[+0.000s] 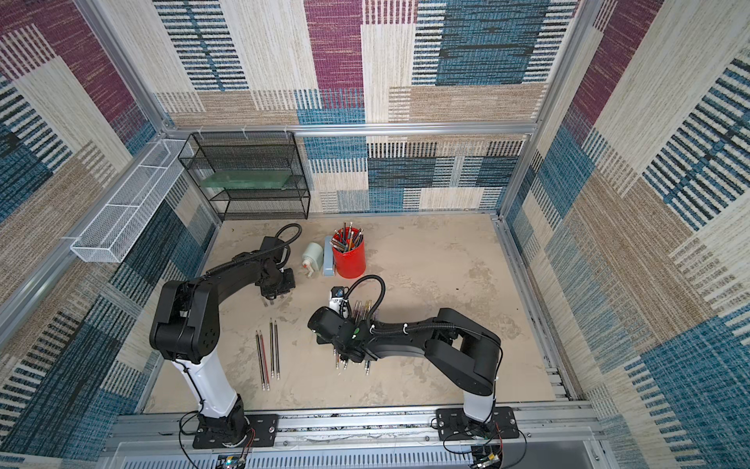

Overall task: Remove the protective cover of the pencils
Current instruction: Place the protective sleeve at the center of the board.

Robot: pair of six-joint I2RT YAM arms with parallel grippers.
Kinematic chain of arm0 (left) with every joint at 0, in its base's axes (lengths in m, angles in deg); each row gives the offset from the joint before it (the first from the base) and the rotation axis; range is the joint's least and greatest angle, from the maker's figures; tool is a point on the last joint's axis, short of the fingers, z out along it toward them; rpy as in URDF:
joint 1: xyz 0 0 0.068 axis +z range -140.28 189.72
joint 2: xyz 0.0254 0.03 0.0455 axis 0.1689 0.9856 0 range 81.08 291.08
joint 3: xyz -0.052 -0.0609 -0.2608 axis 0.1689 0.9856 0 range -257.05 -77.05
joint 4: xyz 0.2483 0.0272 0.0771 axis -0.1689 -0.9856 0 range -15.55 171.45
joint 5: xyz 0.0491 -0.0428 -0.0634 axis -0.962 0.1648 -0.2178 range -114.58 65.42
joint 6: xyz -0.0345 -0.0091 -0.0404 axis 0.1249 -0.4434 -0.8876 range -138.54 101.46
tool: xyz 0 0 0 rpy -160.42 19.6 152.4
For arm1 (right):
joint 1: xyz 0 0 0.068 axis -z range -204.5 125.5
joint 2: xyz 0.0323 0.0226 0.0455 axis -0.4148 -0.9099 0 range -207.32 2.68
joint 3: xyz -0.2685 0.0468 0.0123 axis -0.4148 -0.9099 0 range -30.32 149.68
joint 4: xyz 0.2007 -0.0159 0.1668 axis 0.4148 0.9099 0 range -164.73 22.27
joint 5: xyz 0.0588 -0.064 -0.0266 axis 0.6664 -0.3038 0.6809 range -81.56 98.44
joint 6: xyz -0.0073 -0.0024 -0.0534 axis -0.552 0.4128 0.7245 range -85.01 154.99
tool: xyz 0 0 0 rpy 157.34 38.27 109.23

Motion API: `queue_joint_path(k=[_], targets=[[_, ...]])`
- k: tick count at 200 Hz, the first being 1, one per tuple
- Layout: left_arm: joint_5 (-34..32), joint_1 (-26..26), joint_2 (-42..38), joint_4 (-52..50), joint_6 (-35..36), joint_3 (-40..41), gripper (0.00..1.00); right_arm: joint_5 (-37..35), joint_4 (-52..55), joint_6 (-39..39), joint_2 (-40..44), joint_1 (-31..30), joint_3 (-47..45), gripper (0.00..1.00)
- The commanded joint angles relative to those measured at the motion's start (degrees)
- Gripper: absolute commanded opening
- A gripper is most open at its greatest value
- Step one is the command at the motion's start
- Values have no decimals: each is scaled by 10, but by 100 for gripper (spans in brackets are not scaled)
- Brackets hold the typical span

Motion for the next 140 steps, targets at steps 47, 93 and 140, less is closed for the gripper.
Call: queue_joint_path(k=[47, 93, 140], targets=[[-16, -3, 7, -15, 15, -11, 12, 0, -20, -3, -4, 1, -1, 50], [-22, -8, 13, -23, 17, -20, 17, 9, -24, -3, -8, 3, 1, 50], [-26, -9, 18, -27, 16, -24, 18, 5, -24, -4, -4, 4, -3, 50]])
